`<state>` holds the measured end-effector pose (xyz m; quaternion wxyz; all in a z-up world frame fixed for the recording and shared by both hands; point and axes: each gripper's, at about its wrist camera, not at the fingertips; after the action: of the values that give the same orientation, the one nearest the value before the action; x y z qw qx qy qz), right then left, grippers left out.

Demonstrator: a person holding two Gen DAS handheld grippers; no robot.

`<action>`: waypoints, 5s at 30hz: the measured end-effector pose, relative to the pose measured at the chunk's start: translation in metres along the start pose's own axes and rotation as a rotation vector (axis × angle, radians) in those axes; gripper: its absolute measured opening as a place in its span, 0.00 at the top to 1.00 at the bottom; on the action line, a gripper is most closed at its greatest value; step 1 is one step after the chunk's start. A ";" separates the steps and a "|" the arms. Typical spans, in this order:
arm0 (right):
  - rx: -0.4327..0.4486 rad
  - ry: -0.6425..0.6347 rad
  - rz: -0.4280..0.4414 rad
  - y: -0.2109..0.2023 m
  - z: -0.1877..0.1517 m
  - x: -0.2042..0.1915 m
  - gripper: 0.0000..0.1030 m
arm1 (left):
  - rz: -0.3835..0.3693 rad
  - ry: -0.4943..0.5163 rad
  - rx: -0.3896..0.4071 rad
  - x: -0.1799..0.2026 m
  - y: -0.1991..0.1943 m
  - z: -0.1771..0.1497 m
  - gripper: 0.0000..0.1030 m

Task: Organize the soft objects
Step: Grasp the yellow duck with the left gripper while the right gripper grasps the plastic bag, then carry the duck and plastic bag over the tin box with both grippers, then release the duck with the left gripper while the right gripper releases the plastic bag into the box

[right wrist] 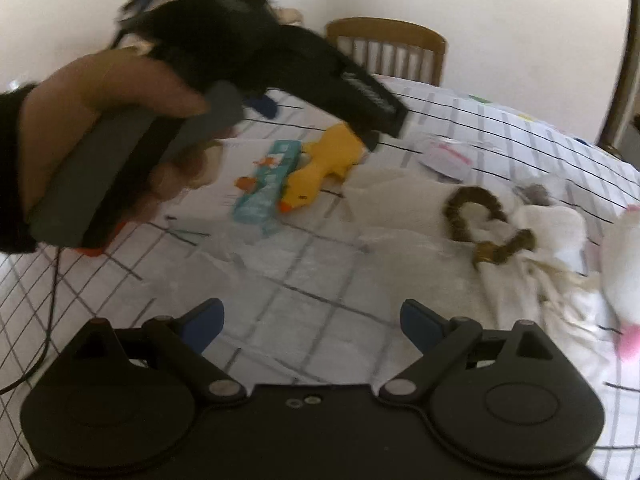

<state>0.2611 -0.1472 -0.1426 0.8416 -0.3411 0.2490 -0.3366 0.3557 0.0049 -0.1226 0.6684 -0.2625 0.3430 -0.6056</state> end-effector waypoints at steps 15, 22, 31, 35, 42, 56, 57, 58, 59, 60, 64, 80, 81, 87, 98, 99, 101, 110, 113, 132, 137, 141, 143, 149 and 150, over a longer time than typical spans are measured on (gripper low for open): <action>-0.017 -0.106 -0.016 0.020 -0.006 -0.015 0.12 | -0.032 -0.013 -0.031 0.000 0.017 -0.002 0.34; 0.015 -0.073 -0.040 0.010 -0.005 -0.008 0.43 | -0.046 -0.021 -0.037 -0.003 0.017 -0.003 0.57; 0.033 -0.050 -0.099 0.007 0.000 -0.002 0.87 | -0.058 -0.028 -0.042 -0.002 0.012 0.000 0.67; 0.044 -0.037 -0.106 0.003 -0.001 -0.002 0.91 | -0.070 -0.045 -0.036 -0.005 0.005 -0.002 0.68; 0.069 0.033 -0.091 -0.021 0.002 0.003 0.91 | -0.099 -0.067 -0.018 -0.009 -0.010 -0.003 0.69; 0.110 0.125 -0.085 -0.075 0.006 0.011 0.91 | -0.168 -0.107 0.028 -0.015 -0.067 -0.018 0.69; 0.112 0.123 -0.084 -0.077 0.006 0.010 0.91 | -0.174 -0.110 0.029 -0.016 -0.071 -0.020 0.70; 0.115 0.121 -0.084 -0.080 0.006 0.009 0.91 | -0.177 -0.113 0.030 -0.017 -0.075 -0.022 0.70; 0.117 0.121 -0.084 -0.083 0.006 0.008 0.91 | -0.179 -0.114 0.033 -0.018 -0.079 -0.024 0.70; 0.118 0.122 -0.082 -0.085 0.006 0.007 0.91 | -0.183 -0.116 0.035 -0.019 -0.085 -0.026 0.70; 0.128 0.114 -0.073 -0.095 0.007 0.000 0.91 | -0.203 -0.118 0.057 -0.023 -0.105 -0.034 0.70; 0.125 0.079 -0.007 -0.108 0.022 -0.045 0.91 | -0.219 -0.161 0.054 -0.063 -0.173 -0.068 0.70; 0.123 0.076 -0.002 -0.107 0.023 -0.047 0.91 | -0.216 -0.164 0.052 -0.067 -0.177 -0.070 0.70; 0.116 0.071 0.039 -0.104 0.036 -0.069 0.91 | -0.199 -0.188 0.054 -0.094 -0.199 -0.085 0.70; 0.113 -0.001 0.096 -0.089 0.056 -0.125 0.91 | -0.169 -0.222 0.071 -0.146 -0.228 -0.104 0.70; 0.110 -0.006 0.101 -0.087 0.058 -0.130 0.91 | -0.167 -0.226 0.070 -0.151 -0.230 -0.106 0.70; 0.107 -0.016 0.109 -0.084 0.060 -0.140 0.91 | -0.162 -0.228 0.067 -0.159 -0.232 -0.109 0.70; 0.097 -0.037 0.143 -0.066 0.070 -0.179 0.91 | -0.150 -0.202 0.048 -0.192 -0.237 -0.118 0.70; 0.089 -0.043 0.151 -0.056 0.075 -0.191 0.91 | -0.142 -0.197 0.040 -0.204 -0.237 -0.121 0.70; -0.037 -0.045 0.091 0.039 0.089 -0.236 0.91 | -0.130 -0.183 -0.098 -0.255 -0.176 -0.144 0.70; -0.083 -0.058 0.061 0.062 0.081 -0.239 0.91 | -0.142 -0.192 -0.122 -0.262 -0.157 -0.145 0.70; -0.114 -0.076 0.055 0.072 0.073 -0.241 0.91 | -0.147 -0.201 -0.135 -0.265 -0.146 -0.144 0.70; -0.125 -0.082 0.047 0.075 0.069 -0.241 0.91 | -0.145 -0.192 -0.139 -0.264 -0.142 -0.142 0.70; -0.148 -0.098 0.035 0.081 0.061 -0.242 0.91 | -0.159 -0.186 -0.155 -0.263 -0.125 -0.136 0.70; -0.149 -0.102 0.035 0.080 0.060 -0.243 0.91 | -0.159 -0.185 -0.158 -0.262 -0.122 -0.135 0.70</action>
<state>0.1739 0.0992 -0.1177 0.8311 -0.4152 0.2363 -0.2846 0.1655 0.2574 -0.0769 0.6245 -0.3951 0.3046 -0.6009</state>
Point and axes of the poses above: each gripper's, at about its wrist camera, not at the fingertips, and y roughly the way its jaws point, x to its right, z to its top, and after that the axes turned 11 degrees about y, right-handed
